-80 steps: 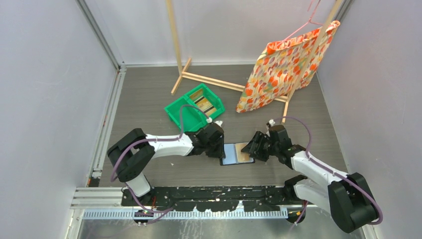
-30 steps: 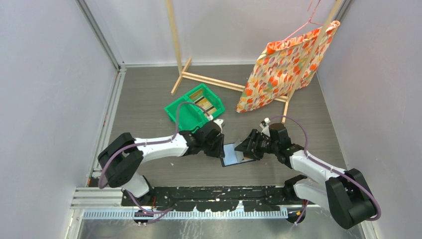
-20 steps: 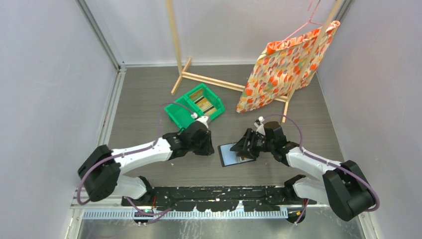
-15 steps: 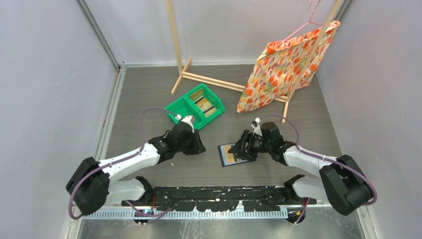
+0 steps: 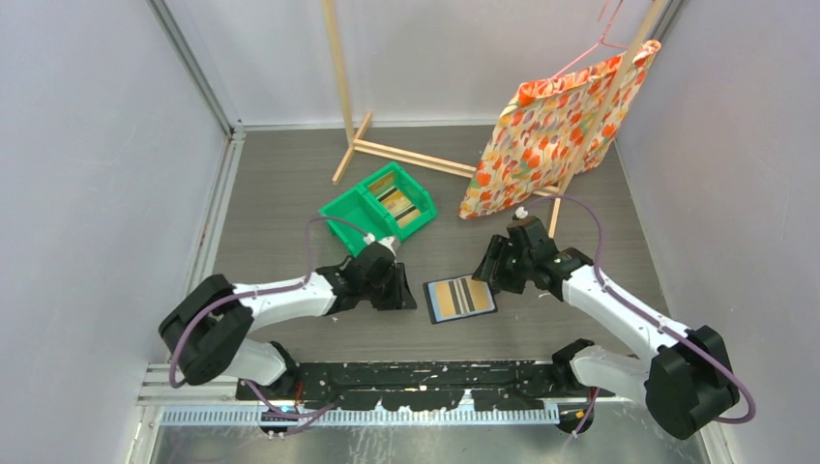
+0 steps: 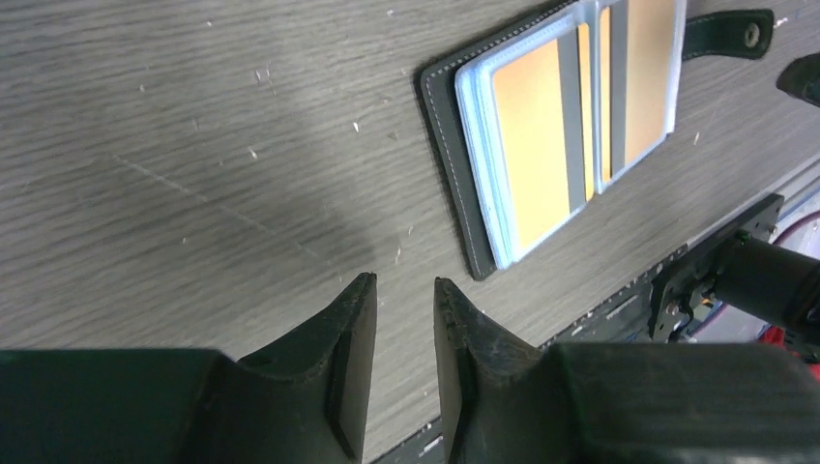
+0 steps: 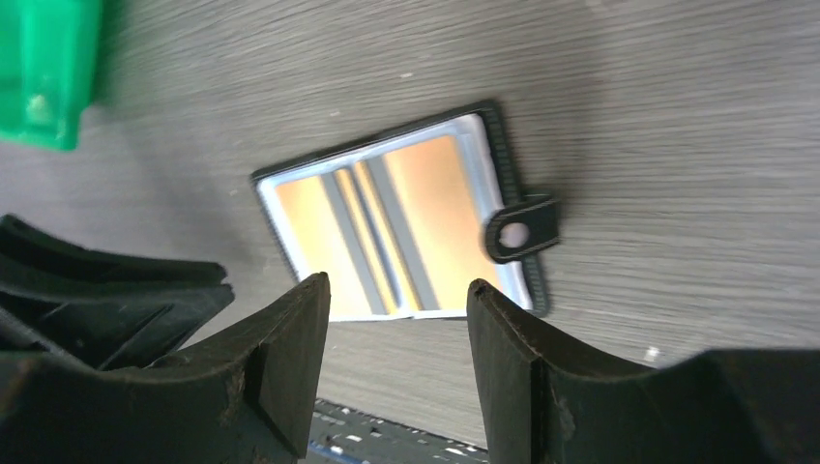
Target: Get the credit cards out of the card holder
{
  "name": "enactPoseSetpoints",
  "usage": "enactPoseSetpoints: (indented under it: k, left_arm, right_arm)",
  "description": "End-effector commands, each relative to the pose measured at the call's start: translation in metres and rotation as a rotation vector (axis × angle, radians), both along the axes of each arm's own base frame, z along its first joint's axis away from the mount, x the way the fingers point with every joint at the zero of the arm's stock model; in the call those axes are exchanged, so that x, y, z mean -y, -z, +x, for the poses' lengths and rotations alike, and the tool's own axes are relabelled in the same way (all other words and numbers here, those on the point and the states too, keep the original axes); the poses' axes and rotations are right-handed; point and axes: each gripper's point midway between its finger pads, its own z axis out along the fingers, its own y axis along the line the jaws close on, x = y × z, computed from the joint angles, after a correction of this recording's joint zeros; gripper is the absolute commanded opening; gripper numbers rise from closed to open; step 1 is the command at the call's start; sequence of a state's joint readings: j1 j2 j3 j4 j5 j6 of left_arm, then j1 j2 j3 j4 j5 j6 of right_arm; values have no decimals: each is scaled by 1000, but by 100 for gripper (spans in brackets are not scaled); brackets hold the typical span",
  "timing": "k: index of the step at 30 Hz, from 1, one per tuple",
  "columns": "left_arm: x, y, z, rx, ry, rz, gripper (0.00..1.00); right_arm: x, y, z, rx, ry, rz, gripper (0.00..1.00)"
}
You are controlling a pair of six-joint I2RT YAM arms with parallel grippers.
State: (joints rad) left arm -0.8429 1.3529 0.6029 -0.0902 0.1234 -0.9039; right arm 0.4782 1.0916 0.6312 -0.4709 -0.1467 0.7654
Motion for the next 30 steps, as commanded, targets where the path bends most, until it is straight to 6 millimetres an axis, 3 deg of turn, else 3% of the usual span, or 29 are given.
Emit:
enactPoseSetpoints:
  k: [1,7,15,18,22,25,30]
  left_arm:
    - [30,-18,22,46,-19,-103,31]
    - [40,-13,30,24,-52,-103,34]
    - [38,-5,32,9,-77,-78,33]
    - [34,-5,35,15,-102,-67,33]
    - [13,0,37,23,-181,7,33]
    - [1,-6,38,52,-206,34,33]
    - [-12,-12,36,67,-226,29,34]
  right_arm:
    - [46,15,-5,-26,102,-221,59]
    - [31,21,-9,-57,72,-147,59]
    - [31,21,-9,-35,53,-146,59]
    - [10,7,-9,5,-20,-60,59]
    - [-35,-8,-21,53,-187,-14,59]
    - [-56,3,-28,18,-263,-27,58]
    - [-68,23,-31,-75,-274,-18,58]
